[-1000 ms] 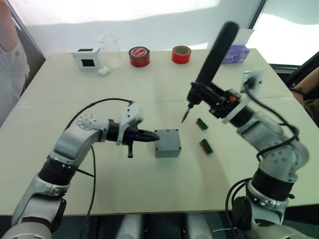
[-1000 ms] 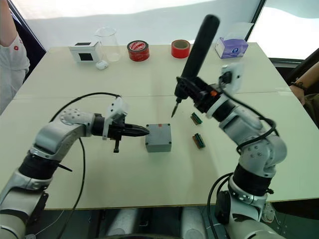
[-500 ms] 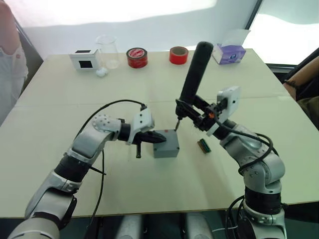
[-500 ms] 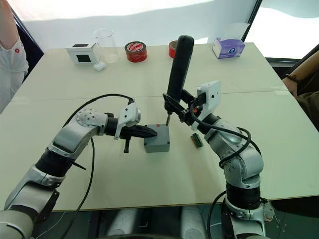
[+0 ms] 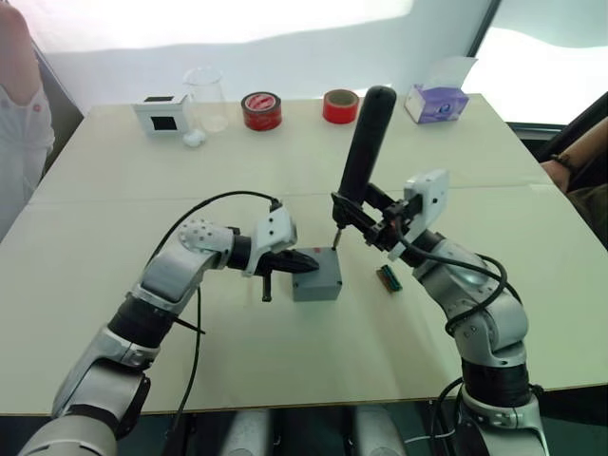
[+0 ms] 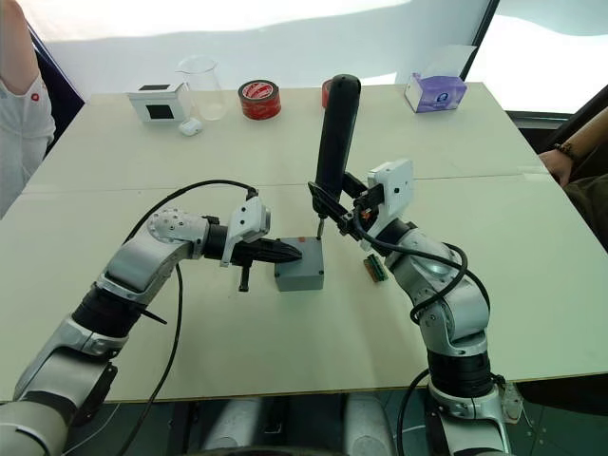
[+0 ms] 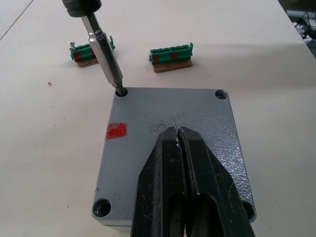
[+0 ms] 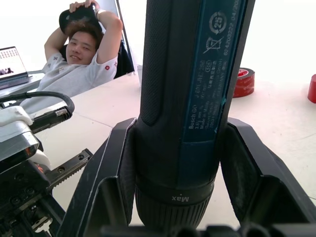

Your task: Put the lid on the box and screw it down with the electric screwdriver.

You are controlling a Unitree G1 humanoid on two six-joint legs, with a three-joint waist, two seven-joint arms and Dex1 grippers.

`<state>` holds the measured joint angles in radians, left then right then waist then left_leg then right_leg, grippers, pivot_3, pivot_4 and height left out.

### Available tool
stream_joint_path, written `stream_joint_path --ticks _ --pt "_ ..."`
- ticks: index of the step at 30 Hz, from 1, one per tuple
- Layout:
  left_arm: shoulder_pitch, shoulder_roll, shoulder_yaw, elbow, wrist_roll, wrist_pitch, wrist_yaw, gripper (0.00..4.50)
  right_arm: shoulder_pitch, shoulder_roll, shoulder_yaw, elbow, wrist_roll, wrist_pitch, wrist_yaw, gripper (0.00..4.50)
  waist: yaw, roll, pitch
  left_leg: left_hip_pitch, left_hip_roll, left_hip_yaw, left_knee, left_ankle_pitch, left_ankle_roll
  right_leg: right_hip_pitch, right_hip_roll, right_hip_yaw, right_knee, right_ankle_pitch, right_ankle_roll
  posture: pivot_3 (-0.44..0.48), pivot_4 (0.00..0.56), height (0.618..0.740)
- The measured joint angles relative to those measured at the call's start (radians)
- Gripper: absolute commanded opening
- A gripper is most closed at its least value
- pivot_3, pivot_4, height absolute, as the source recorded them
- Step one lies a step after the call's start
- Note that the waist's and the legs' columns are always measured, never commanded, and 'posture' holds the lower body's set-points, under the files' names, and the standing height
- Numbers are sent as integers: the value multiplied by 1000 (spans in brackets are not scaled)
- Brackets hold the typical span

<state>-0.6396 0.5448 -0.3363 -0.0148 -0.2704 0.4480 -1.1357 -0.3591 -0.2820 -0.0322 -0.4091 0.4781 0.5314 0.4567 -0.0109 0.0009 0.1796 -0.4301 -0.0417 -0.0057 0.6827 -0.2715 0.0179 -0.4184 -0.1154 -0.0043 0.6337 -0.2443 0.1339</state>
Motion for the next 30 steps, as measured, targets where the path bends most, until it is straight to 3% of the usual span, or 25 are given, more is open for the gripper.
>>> stream_joint_path --ticks 11,30 --pt "10 4 -2 -6 1 29 -2 0 50 6 36 -5 -24 -33 -5 1843 -2 -2 -3 21 1 0 -4 -3 4 19 1 0 -4 -2 -2 0 150 740" --pt "51 6 -1 -50 4 83 9 0 92 -39 114 14 -113 -129 37 1843 -2 -9 -26 29 2 -1 -7 -5 6 27 1 0 -6 -4 -4 0 150 740"
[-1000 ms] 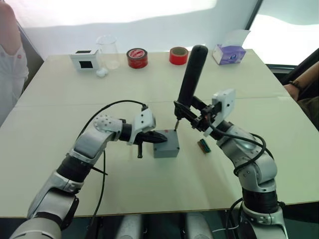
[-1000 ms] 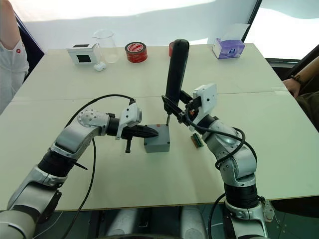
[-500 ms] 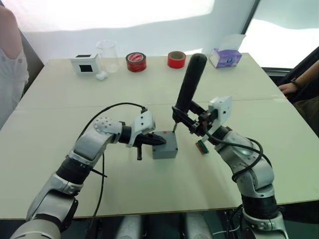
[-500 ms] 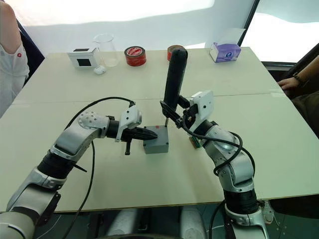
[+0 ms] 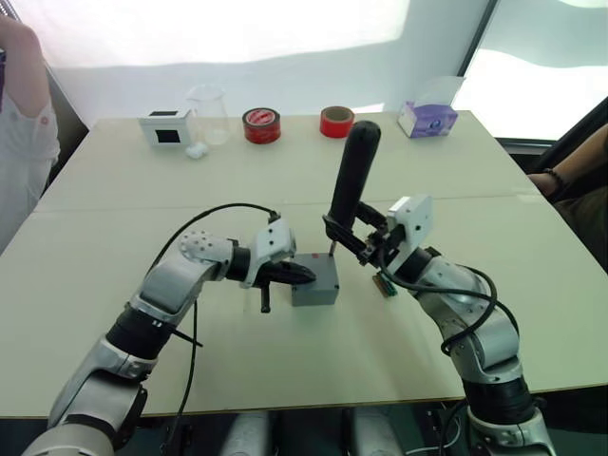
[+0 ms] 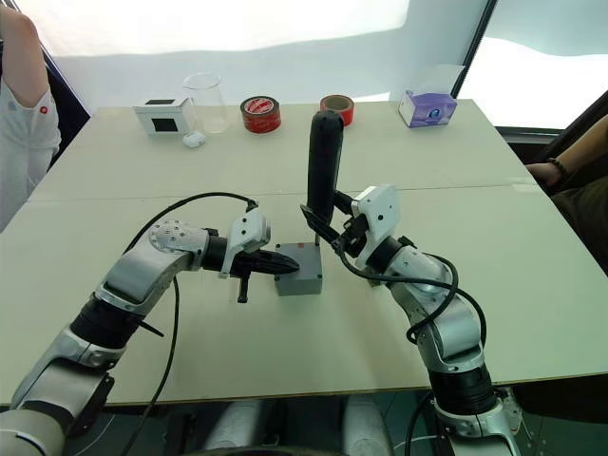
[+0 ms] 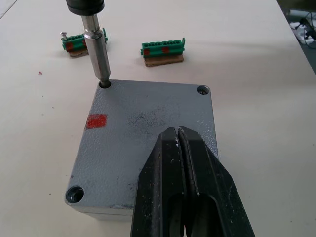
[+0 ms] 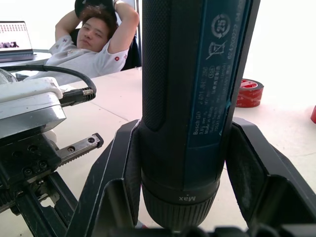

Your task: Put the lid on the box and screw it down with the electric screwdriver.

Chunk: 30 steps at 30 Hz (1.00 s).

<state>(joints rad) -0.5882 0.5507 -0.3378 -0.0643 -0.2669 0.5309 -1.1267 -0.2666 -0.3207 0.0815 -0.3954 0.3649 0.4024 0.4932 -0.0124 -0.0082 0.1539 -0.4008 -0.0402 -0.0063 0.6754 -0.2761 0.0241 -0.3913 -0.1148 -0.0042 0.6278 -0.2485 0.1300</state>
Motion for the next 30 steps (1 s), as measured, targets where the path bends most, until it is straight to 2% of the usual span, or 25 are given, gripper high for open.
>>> stream_joint_path --ticks 3,19,26,30 --pt "8 6 0 -7 1 9 1 0 0 1 13 4 -5 0 0 1843 0 -1 -2 11 -1 1 -9 0 0 4 -1 0 -6 -1 -1 0 150 740" --pt "30 8 2 -24 -1 1 17 0 -8 -1 10 4 3 14 3 1843 0 -2 -9 11 0 1 -13 0 0 4 -2 0 -9 -2 -4 0 150 740" --pt "39 -3 -1 -25 3 -25 18 0 -91 -111 -51 -45 91 184 40 1843 6 0 -7 8 0 0 -13 0 0 2 -4 0 -11 -2 -4 0 150 740" --pt "36 -21 -3 -16 18 -59 27 0 -164 -127 -104 -49 182 306 21 1843 8 2 -5 0 0 1 -13 0 -1 -1 -5 0 -11 -2 -5 0 150 740"
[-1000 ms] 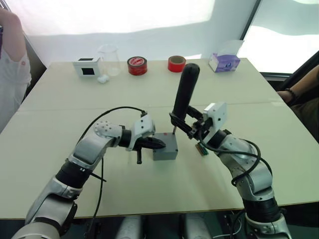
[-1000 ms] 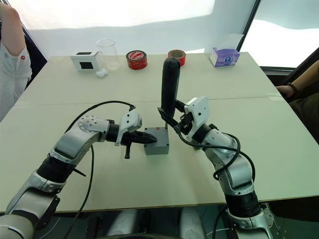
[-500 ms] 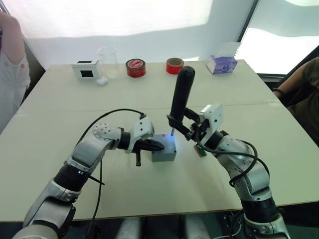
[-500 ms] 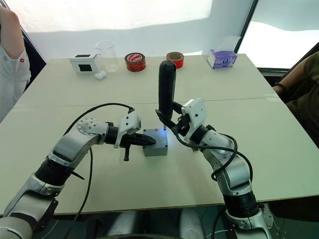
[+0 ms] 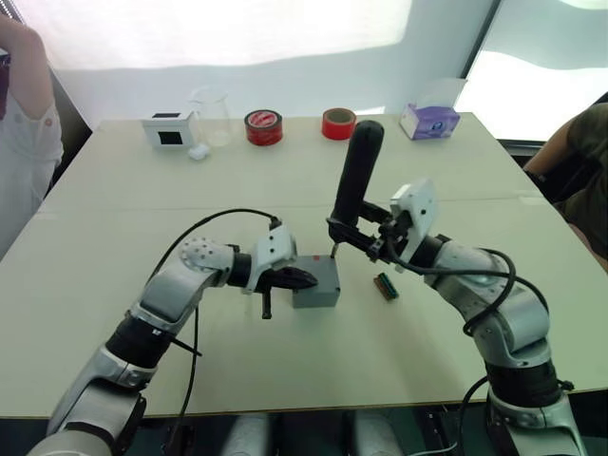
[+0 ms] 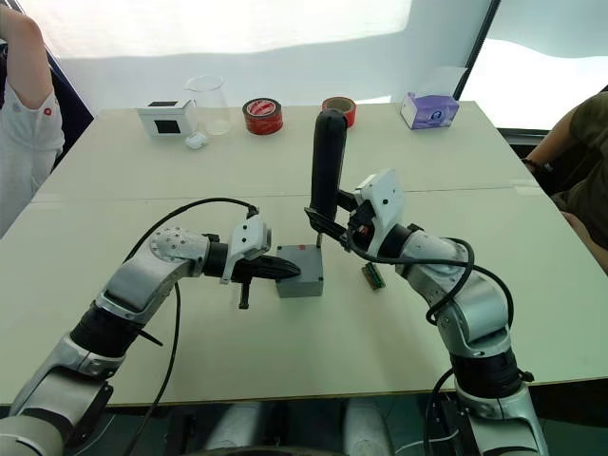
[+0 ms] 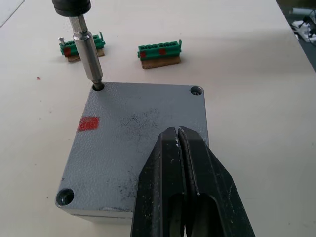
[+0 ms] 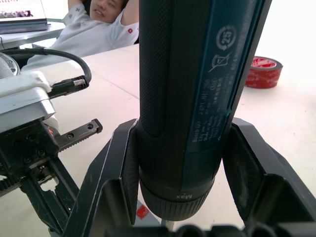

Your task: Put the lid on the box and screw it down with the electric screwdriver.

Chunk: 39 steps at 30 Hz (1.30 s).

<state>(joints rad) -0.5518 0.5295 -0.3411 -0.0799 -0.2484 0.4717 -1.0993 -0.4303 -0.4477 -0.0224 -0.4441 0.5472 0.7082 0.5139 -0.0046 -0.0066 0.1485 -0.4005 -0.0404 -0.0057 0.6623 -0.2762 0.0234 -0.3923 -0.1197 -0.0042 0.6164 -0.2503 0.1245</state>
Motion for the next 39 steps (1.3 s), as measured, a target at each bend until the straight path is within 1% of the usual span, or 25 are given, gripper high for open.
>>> stream_joint_path --ticks 2,5,7,9,11,13,14,15,16,17,18,20,21,23,27,30,33,39 --pt "-1 -11 1 0 0 -2 2 0 -54 12 -54 -1 69 57 -34 1843 0 0 0 -7 0 0 1 1 -2 -8 0 0 1 2 2 0 150 740" --pt "-1 -19 5 0 -3 2 4 0 -139 55 -186 10 257 172 -127 1843 -1 0 0 -9 0 0 0 1 -2 -10 0 0 2 3 3 0 150 740" --pt "2 -21 12 0 -12 12 7 0 -189 54 -251 43 355 232 -185 1843 -2 1 0 -9 0 0 0 1 -2 -10 -1 0 2 3 3 0 150 740" --pt "8 -32 38 2 -40 47 19 0 -268 2 -321 127 463 337 -249 1843 -3 2 2 -9 0 0 0 1 -2 -10 -3 0 1 2 1 0 150 740" --pt "14 -32 73 3 -69 81 31 0 -324 -81 -371 220 529 446 -292 1843 -2 3 5 -11 0 0 0 1 -2 -11 -3 0 1 2 -1 0 150 740" --pt "19 -33 119 3 -103 108 39 0 -351 -171 -389 297 560 553 -313 1843 -3 3 5 -14 0 0 0 1 -2 -14 -4 0 0 2 -1 0 150 740" --pt "19 -32 150 -1 -127 113 40 0 -350 -227 -384 339 561 623 -315 1843 -6 3 6 -17 0 0 0 2 -2 -17 -3 0 0 3 2 0 150 740" --pt "18 -32 164 -1 -136 114 41 0 -347 -232 -382 360 559 653 -318 1843 -11 5 6 -22 0 1 0 2 -3 -22 -1 0 1 3 3 0 150 740" --pt "17 -32 165 -21 -159 132 36 0 -328 -303 -342 362 549 687 -295 1843 -9 7 8 -25 0 1 1 2 -3 -25 0 -1 1 4 3 0 150 740" --pt "24 -10 178 -61 -187 152 26 0 -304 -392 -301 386 520 758 -280 1843 -5 6 8 -27 0 1 1 2 -3 -27 0 -1 1 3 3 0 150 740" --pt "30 14 189 -87 -202 165 17 0 -291 -427 -288 414 496 790 -279 1843 -4 6 8 -28 0 2 2 2 -3 -26 0 -1 1 3 3 0 150 740" --pt "52 93 206 -175 -241 203 -20 0 -253 -518 -251 500 477 858 -254 1843 -4 7 9 -28 -1 3 2 2 -2 -26 0 -1 0 3 3 0 150 740" --pt "60 128 212 -214 -258 218 -37 0 -237 -574 -207 551 474 879 -230 1843 -4 7 10 -28 -1 3 2 2 -1 -26 -1 -1 0 3 3 0 150 740" --pt "67 167 222 -271 -290 243 -57 0 -225 -653 -89 649 435 900 -190 1843 -7 8 10 -27 -1 4 3 2 -1 -25 -1 -1 -1 3 2 0 150 740" --pt "68 174 211 -302 -314 262 -58 0 -258 -658 26 714 395 900 -122 1843 -17 11 14 -26 0 5 3 2 -1 -25 2 1 0 4 3 0 150 740" --pt "67 191 205 -307 -314 262 -58 0 -313 -657 68 755 358 899 -65 1843 -10 12 16 -26 1 5 3 2 -1 -27 3 0 2 4 4 0 150 740" --pt "63 201 205 -307 -314 262 -53 0 -335 -657 105 763 312 898 -13 1843 -4 10 17 -26 1 4 3 2 -2 -26 3 0 2 4 4 0 150 740" --pt "60 247 208 -308 -316 266 -56 0 -368 -643 217 847 188 865 75 1843 -6 9 19 -26 0 4 4 2 -2 -25 2 0 2 4 5 0 150 740"
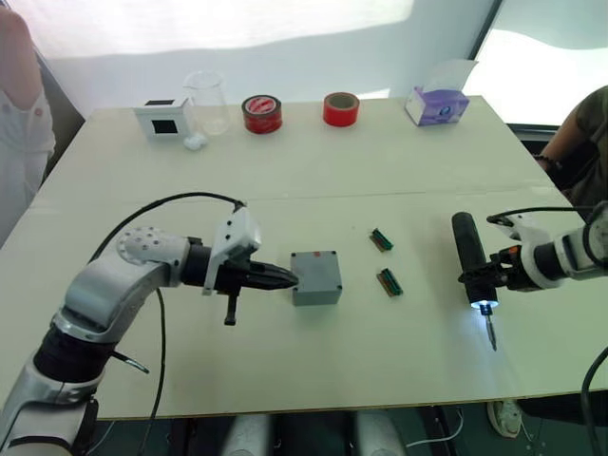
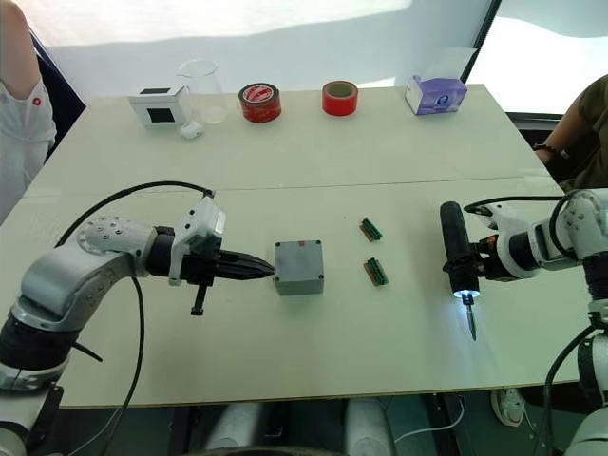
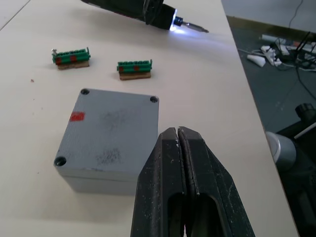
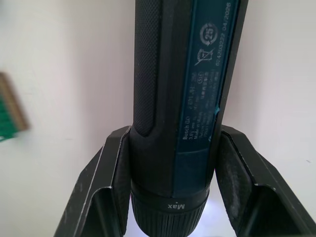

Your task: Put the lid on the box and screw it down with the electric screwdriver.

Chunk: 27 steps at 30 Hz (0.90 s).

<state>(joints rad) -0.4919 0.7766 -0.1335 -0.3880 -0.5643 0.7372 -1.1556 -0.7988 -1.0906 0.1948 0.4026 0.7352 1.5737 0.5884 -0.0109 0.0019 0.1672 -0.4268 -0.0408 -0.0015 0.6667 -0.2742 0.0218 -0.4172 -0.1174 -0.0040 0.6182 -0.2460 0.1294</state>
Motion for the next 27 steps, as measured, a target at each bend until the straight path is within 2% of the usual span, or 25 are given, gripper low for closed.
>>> stream_joint_path --ticks 2,4,5,7,8,15,21,27 --pt "3 2 0 -9 -11 3 2 0 -20 -2 39 13 -32 -14 45 2835 -1 0 0 0 0 0 0 0 0 0 0 0 0 0 0 0 150 740" --pt "6 4 1 -17 -17 17 7 0 -40 -2 69 21 -62 -33 79 3205 -2 0 0 0 0 0 0 0 0 0 0 0 0 0 0 0 150 740" --pt "6 4 1 -18 -18 23 11 0 -50 -1 77 27 -76 -40 90 3686 -2 0 0 0 0 0 0 0 0 0 0 0 0 0 0 0 150 740" --pt "8 5 3 -19 -29 37 24 0 -66 -1 98 39 -111 -53 115 4377 0 0 0 0 0 0 0 0 0 0 0 0 0 0 0 0 150 740" --pt "10 7 4 -22 -36 44 29 0 -69 -1 114 38 -133 -71 128 4487 0 0 0 0 0 0 0 0 0 0 0 0 0 0 0 0 150 740" --pt "13 51 7 -13 -29 35 32 0 -99 5 165 42 -237 -146 206 4487 0 0 0 1 0 0 1 0 -1 1 0 0 0 1 1 0 150 740" --pt "2 71 9 51 -12 -3 11 0 -179 5 122 12 -260 -157 255 4487 -1 0 1 0 0 0 0 0 -1 0 1 0 0 1 1 0 150 740" --pt "-7 76 11 112 27 -37 19 0 -170 5 43 -197 -240 -198 293 4487 0 0 1 0 0 -1 1 0 -1 0 1 0 1 1 1 0 150 740"
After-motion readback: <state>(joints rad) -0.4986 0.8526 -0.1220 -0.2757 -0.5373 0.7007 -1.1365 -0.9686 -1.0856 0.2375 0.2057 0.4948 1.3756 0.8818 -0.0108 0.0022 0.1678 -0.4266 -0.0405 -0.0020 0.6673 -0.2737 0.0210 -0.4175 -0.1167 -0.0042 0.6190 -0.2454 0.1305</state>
